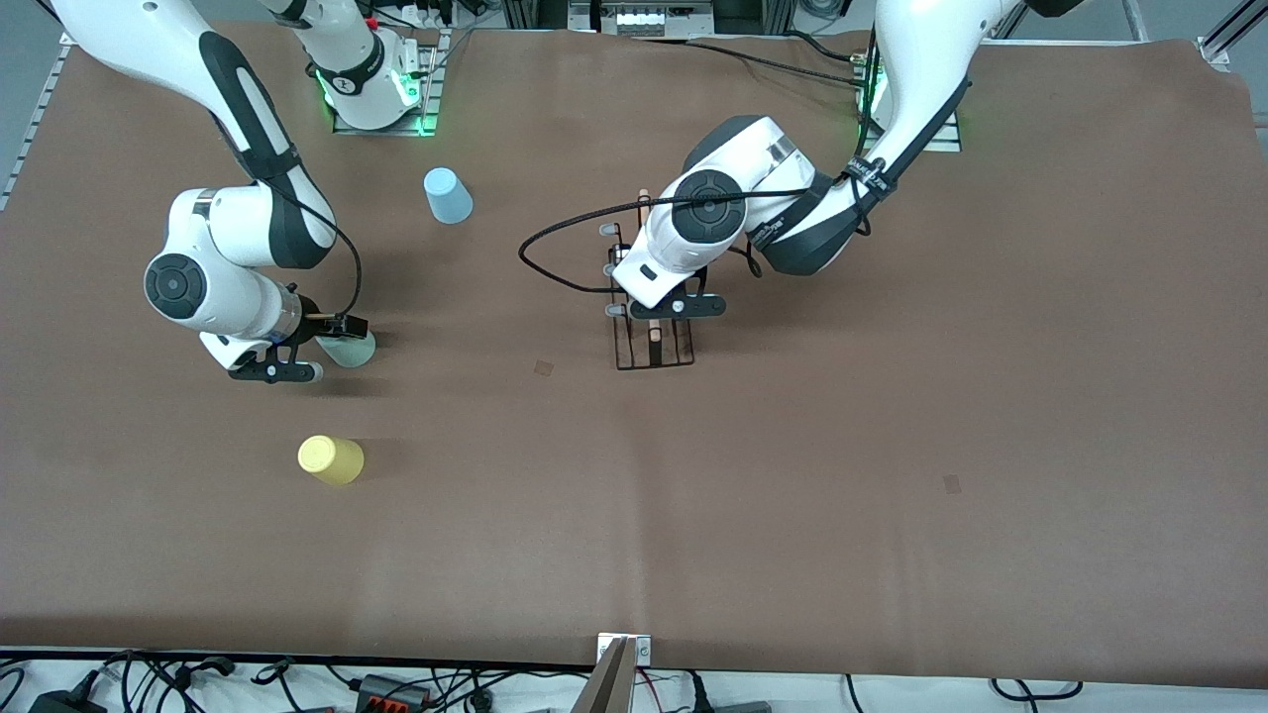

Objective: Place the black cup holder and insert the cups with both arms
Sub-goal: 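Set the rack down with the left gripper while the right gripper grasps the teal cup, then lift the teal cup with the right gripper while the left gripper withdraws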

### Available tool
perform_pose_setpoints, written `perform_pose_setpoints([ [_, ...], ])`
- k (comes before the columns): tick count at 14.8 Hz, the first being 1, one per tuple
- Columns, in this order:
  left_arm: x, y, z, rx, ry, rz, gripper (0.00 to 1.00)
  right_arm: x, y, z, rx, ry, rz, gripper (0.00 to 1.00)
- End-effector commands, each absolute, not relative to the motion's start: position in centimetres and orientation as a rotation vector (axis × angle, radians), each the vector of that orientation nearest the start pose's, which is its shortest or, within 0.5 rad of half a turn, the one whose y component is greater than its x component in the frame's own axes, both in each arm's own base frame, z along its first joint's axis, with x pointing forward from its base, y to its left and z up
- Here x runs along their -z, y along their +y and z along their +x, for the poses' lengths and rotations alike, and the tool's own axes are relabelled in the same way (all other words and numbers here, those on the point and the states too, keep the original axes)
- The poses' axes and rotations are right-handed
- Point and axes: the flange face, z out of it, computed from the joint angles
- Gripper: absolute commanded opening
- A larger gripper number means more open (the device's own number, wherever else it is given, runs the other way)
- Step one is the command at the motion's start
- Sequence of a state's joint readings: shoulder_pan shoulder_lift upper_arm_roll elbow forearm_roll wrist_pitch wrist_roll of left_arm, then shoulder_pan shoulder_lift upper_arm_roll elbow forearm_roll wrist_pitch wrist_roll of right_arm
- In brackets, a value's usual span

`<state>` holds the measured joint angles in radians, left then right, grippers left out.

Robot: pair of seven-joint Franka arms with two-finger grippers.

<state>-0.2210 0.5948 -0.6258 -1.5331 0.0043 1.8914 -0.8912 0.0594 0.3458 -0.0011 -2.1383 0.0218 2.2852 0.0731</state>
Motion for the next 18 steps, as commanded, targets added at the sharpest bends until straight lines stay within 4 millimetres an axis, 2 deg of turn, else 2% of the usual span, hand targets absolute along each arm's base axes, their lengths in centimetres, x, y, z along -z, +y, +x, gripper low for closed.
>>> perform_pose_setpoints([
  [1, -41.0, -43.8, 50.4, -0.53, -0.189, -3.138, 1.0, -22.6, 3.0, 54.6, -0.309, 0.032, -3.131, 1.0],
  [3, -43.7, -39.3, 53.1, -0.557, -0.262, -3.095, 1.0, -22.4, 3.0, 54.7, -0.313, 0.032, -3.131, 1.0],
  [4, -45.1, -36.2, 54.6, -0.565, -0.321, -3.081, 1.0, -22.3, 3.0, 54.7, -0.313, 0.037, -3.131, 1.0],
  [5, -46.1, -32.8, 56.0, -0.582, -0.35, -3.065, 1.0, -22.3, 2.9, 54.7, -0.313, 0.039, -3.131, 0.95],
  [7, -49.5, -25.9, 57.9, -0.532, -0.318, -3.087, 1.0, -22.2, 3.0, 54.7, -0.318, 0.037, -3.13, 0.8],
  [9, -52.4, -17.3, 59.7, -0.487, -0.326, -3.122, 1.0, -22.1, 3.0, 54.8, -0.316, 0.037, -3.131, 0.59],
  [10, -53.4, -14.0, 60.0, -0.478, -0.332, -3.13, 1.0, -22.3, 3.0, 54.9, -0.313, 0.042, -3.131, 0.5],
  [11, -55.0, -11.6, 59.8, -0.448, -0.336, -3.132, 1.0, -22.3, 3.0, 54.9, -0.311, 0.042, -3.131, 0.42],
  [13, -57.4, -9.3, 59.1, -0.374, -0.349, -3.126, 1.0, -22.7, 3.0, 55.2, -0.297, 0.037, -3.132, 0.33],
  [15, -57.6, -8.8, 59.1, -0.322, -0.332, -3.061, 1.0, -24.6, 3.0, 56.3, -0.27, 0.022, -3.132, 0.33],
  [18, -57.7, -8.8, 58.8, -0.341, -0.304, -3.049, 1.0, -30.9, 4.0, 59.3, -0.359, 0.015, -3.123, 0.33],
])
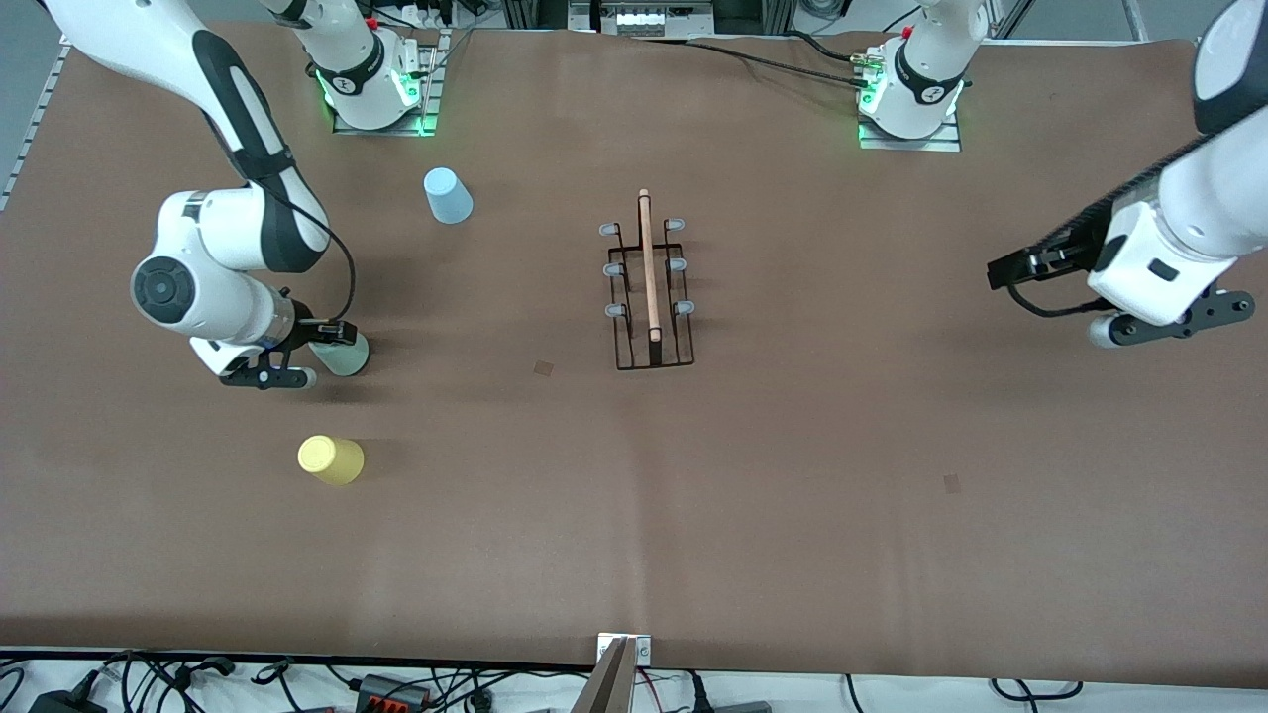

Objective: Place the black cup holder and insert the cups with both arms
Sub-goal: 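Lift the teal cup with the right gripper while the left gripper withdraws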

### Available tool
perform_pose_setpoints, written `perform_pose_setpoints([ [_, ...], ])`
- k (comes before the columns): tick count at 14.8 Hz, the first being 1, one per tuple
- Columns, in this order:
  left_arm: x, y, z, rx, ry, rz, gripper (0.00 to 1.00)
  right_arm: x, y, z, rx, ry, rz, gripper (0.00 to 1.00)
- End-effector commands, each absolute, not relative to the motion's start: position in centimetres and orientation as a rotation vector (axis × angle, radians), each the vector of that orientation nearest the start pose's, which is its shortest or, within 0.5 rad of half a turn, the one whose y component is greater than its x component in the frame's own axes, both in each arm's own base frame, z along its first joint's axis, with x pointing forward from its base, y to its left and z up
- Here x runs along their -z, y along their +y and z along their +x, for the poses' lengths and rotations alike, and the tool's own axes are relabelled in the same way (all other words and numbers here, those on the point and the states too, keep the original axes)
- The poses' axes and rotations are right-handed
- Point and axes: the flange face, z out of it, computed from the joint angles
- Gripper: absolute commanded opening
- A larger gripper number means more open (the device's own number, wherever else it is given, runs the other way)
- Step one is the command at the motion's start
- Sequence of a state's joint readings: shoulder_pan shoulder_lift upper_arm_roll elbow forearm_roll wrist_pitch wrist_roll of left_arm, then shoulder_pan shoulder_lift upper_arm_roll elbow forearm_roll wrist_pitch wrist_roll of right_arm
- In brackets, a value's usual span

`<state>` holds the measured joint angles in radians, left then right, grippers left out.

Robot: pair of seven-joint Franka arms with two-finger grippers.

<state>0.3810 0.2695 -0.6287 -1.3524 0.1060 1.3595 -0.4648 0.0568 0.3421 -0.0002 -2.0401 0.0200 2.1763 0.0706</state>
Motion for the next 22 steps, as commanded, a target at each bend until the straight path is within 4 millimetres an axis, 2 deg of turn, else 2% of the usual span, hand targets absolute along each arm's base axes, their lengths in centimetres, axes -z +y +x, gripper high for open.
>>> perform_pose_setpoints([
  [1, -57.7, -8.9, 58.8, -0.343, -0.299, -3.049, 1.0, -33.3, 5.2, 60.3, -0.393, 0.013, -3.11, 0.33],
  [2, -57.7, -9.0, 58.8, -0.341, -0.297, -3.05, 1.0, -35.9, 6.8, 61.2, -0.399, -0.014, -3.106, 0.33],
  [3, -57.8, -9.3, 58.7, -0.336, -0.279, -3.051, 1.0, -37.6, 8.9, 61.6, -0.388, -0.063, -3.109, 0.33],
  [4, -57.8, -9.1, 58.8, -0.328, -0.267, -3.054, 1.0, -38.9, 10.7, 61.7, -0.371, -0.107, -3.112, 0.33],
  [6, -58.2, -8.4, 58.8, -0.317, -0.221, -3.063, 1.0, -40.2, 14.6, 61.0, -0.351, -0.205, -3.113, 0.33],
  [7, -58.0, -7.5, 58.8, -0.299, -0.209, -3.054, 1.0, -40.3, 16.9, 60.4, -0.356, -0.259, -3.113, 0.33],
  [9, -57.8, -7.5, 57.9, -0.267, -0.185, -3.024, 1.0, -40.4, 21.2, 58.9, -0.367, -0.3, -3.122, 0.33],
  [11, -57.1, -5.4, 57.1, -0.282, -0.215, -3.079, 1.0, -40.5, 26.1, 57.0, -0.383, -0.332, -3.068, 0.33],
  [13, -56.3, -4.4, 55.6, -0.21, -0.159, -3.105, 1.0, -40.8, 29.1, 55.7, -0.411, -0.318, -2.991, 0.33],
  [14, -56.3, -4.3, 55.0, -0.172, -0.159, -3.109, 1.0, -41.1, 31.5, 54.5, -0.411, -0.363, -2.986, 0.33],
  [18, -56.7, -3.8, 56.1, -0.144, -0.16, -3.109, 1.0, -42.3, 38.4, 50.6, -0.392, -0.316, -3.026, 0.33],
  [20, -56.5, -1.3, 56.8, -0.151, -0.204, -3.111, 1.0, -42.0, 41.0, 48.8, -0.408, -0.295, -3.036, 0.33],
  [22, -56.6, -2.2, 56.9, -0.148, -0.189, -3.113, 1.0, -41.6, 43.3, 46.9, -0.421, -0.343, -3.04, 0.33],
])
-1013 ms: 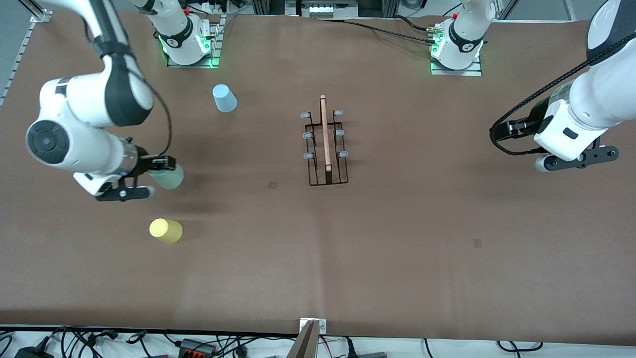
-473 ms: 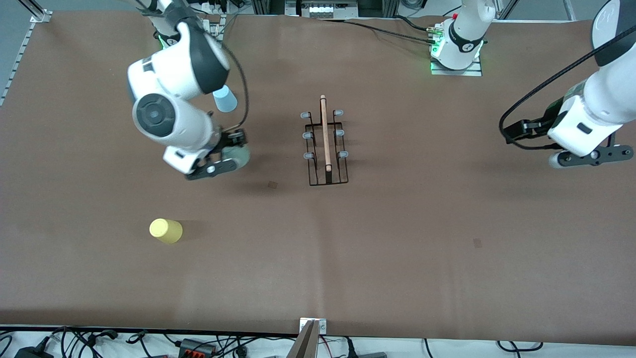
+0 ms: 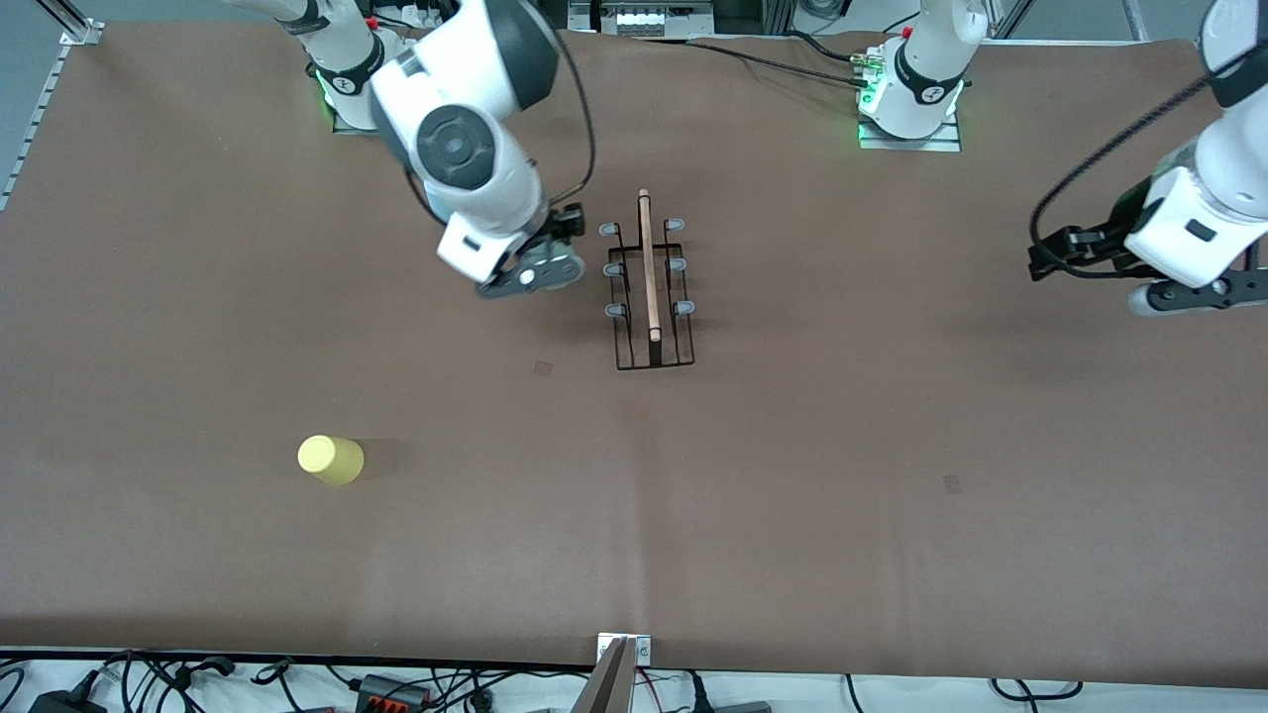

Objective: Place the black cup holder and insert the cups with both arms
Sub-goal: 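Lift the teal cup with the right gripper while the left gripper withdraws, then hang the teal cup on a rack hook with the right gripper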

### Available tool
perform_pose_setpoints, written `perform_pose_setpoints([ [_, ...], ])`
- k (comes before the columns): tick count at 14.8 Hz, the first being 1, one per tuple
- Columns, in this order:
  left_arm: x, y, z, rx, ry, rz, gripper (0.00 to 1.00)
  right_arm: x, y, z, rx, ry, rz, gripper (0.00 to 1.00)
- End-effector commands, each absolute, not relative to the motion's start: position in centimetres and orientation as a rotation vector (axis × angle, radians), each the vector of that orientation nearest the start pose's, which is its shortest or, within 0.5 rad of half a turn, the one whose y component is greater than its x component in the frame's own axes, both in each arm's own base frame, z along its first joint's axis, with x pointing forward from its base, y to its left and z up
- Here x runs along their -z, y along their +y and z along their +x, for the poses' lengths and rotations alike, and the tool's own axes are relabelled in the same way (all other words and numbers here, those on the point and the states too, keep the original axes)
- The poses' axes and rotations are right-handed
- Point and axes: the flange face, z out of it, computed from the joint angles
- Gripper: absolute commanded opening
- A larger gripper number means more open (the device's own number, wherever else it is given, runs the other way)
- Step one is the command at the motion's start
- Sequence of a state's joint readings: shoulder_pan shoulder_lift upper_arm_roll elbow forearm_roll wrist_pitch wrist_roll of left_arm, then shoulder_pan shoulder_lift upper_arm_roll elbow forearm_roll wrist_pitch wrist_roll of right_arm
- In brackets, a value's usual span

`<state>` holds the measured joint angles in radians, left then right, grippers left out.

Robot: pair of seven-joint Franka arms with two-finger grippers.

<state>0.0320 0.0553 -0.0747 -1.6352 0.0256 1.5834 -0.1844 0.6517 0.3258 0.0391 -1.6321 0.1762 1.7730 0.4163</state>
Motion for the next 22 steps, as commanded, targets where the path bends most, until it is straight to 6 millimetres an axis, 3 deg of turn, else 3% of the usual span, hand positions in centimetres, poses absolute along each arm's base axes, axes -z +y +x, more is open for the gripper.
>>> perform_pose_setpoints([
  [1, -56.9, -2.3, 56.9, -0.126, -0.213, -3.113, 1.0, -40.7, 44.3, 46.0, -0.44, -0.359, -3.049, 0.33],
  [4, -57.1, -3.0, 56.5, -0.134, -0.258, -3.104, 1.0, -40.0, 45.5, 44.7, -0.462, -0.393, -3.053, 0.33],
  [22, -57.2, -1.9, 56.7, -0.123, -0.268, -3.106, 1.0, -37.1, 47.0, 44.6, -0.492, -0.36, -3.028, 0.33],
])
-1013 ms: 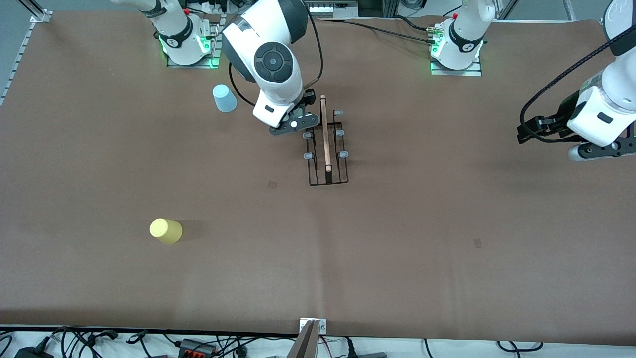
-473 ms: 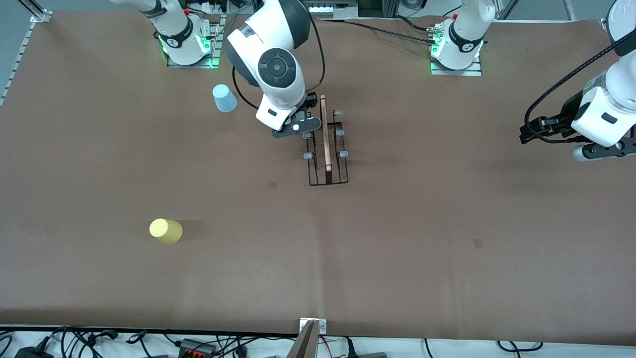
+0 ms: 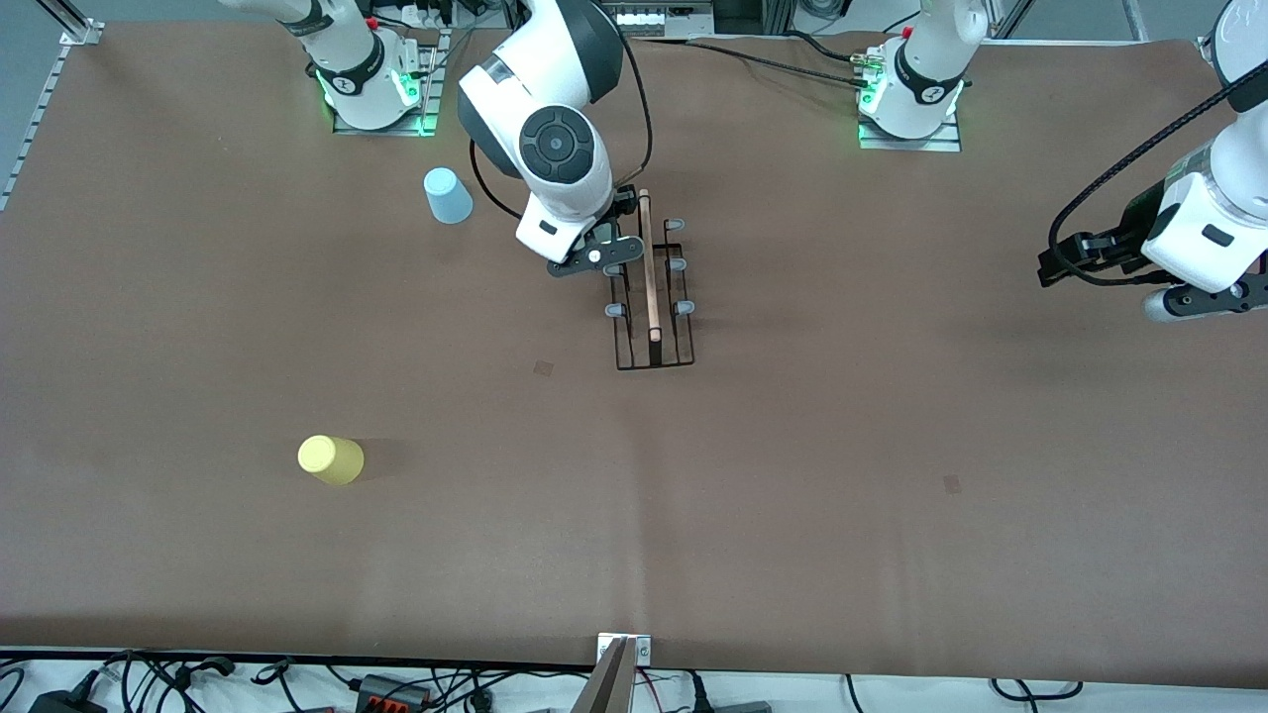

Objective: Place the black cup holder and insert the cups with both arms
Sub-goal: 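Hang the teal cup on a rack hook with the right gripper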

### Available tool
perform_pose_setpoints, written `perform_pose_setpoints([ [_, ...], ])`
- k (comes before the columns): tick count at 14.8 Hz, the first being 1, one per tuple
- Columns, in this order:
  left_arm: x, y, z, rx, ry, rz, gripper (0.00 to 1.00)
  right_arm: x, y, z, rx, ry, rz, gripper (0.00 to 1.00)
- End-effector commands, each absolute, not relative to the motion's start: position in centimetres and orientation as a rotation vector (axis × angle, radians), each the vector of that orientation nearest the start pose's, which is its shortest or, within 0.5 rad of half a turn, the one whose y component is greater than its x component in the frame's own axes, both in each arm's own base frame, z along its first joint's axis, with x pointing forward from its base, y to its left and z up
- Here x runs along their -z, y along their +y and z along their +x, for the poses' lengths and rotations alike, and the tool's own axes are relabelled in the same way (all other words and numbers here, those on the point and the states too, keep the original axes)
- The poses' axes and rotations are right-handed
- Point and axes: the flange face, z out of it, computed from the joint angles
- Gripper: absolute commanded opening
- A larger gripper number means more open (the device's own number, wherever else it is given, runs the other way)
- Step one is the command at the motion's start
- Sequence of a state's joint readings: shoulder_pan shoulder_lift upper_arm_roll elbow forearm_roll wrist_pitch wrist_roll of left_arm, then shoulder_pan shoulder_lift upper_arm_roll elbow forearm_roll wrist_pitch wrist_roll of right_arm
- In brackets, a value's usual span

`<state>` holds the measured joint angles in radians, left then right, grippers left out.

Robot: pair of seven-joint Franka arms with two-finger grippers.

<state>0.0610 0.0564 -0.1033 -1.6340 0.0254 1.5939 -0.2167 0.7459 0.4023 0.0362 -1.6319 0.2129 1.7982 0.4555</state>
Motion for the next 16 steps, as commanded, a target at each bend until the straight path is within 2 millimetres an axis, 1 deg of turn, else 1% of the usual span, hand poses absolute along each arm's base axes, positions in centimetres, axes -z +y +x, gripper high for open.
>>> perform_pose_setpoints([
  [1, -57.2, -1.8, 56.7, -0.123, -0.268, -3.104, 1.0, -37.1, 47.0, 44.6, -0.489, -0.359, -3.028, 0.33],
  [5, -57.3, -2.3, 56.6, -0.125, -0.256, -3.106, 1.0, -36.6, 47.4, 44.4, -0.49, -0.371, -3.028, 0.33],
  [6, -57.2, -2.2, 56.6, -0.128, -0.258, -3.106, 1.0, -36.2, 47.6, 44.2, -0.497, -0.371, -3.029, 0.33],
  [8, -57.2, -1.7, 56.6, -0.128, -0.27, -3.105, 1.0, -36.2, 47.7, 44.2, -0.495, -0.375, -3.028, 0.33],
  [11, -57.3, -1.8, 56.6, -0.125, -0.268, -3.105, 1.0, -36.0, 47.8, 44.1, -0.497, -0.374, -3.029, 0.33],
  [15, -57.2, -1.7, 56.4, -0.142, -0.27, -3.103, 1.0, -35.0, 48.3, 43.9, -0.5, -0.385, -3.032, 0.33],
  [16, -57.2, -1.7, 56.4, -0.142, -0.27, -3.103, 1.0, -34.9, 48.6, 43.5, -0.498, -0.396, -3.032, 0.33],
])
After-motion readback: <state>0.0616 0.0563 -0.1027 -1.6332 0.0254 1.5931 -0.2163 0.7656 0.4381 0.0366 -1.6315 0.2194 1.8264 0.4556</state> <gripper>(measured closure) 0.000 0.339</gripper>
